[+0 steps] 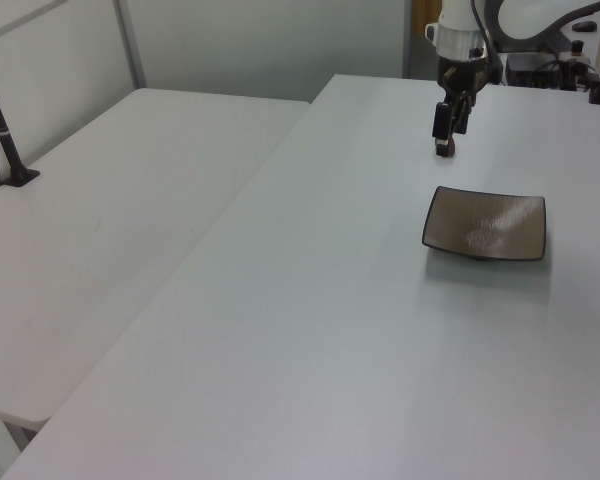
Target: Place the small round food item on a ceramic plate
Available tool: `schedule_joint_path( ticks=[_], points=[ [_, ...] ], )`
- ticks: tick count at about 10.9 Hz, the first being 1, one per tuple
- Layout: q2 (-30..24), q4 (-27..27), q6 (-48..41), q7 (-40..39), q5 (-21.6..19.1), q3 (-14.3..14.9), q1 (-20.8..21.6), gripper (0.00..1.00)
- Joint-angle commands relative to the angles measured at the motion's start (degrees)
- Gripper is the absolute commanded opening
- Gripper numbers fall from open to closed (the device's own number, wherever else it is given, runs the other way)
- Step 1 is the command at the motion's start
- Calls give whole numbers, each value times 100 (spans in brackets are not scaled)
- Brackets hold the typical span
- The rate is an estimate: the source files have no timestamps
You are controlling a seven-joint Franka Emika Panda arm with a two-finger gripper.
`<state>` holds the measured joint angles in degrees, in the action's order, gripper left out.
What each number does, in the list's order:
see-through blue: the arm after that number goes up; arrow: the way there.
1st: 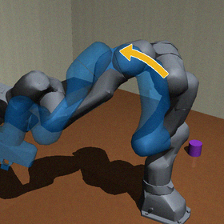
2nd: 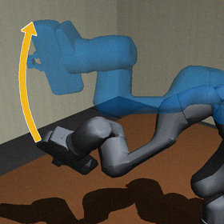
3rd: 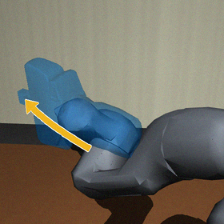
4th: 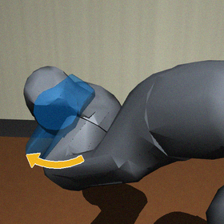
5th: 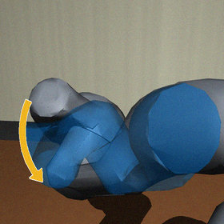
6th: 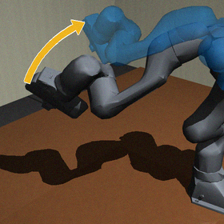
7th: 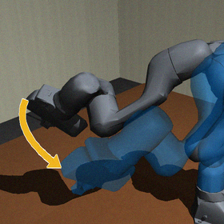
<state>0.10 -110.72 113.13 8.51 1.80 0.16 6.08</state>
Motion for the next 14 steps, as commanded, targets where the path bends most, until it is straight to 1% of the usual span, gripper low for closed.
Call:
schedule_joint_path(
  ticks=[1,4,7,9,10,12,14],
  points=[
    [-159,-90,-20,-113,-4,107,60,100],
    [-177,-99,-81,-105,-4,107,51,100],
    [-177,-108,-239,-61,110,107,42,100],
    [-186,-152,-361,71,469,89,86,100],
    [-186,-117,-336,202,462,89,60,100],
    [-177,-116,-275,1033,453,89,42,100],
    [-142,-125,136,1860,453,89,-45,100]
  ],
)
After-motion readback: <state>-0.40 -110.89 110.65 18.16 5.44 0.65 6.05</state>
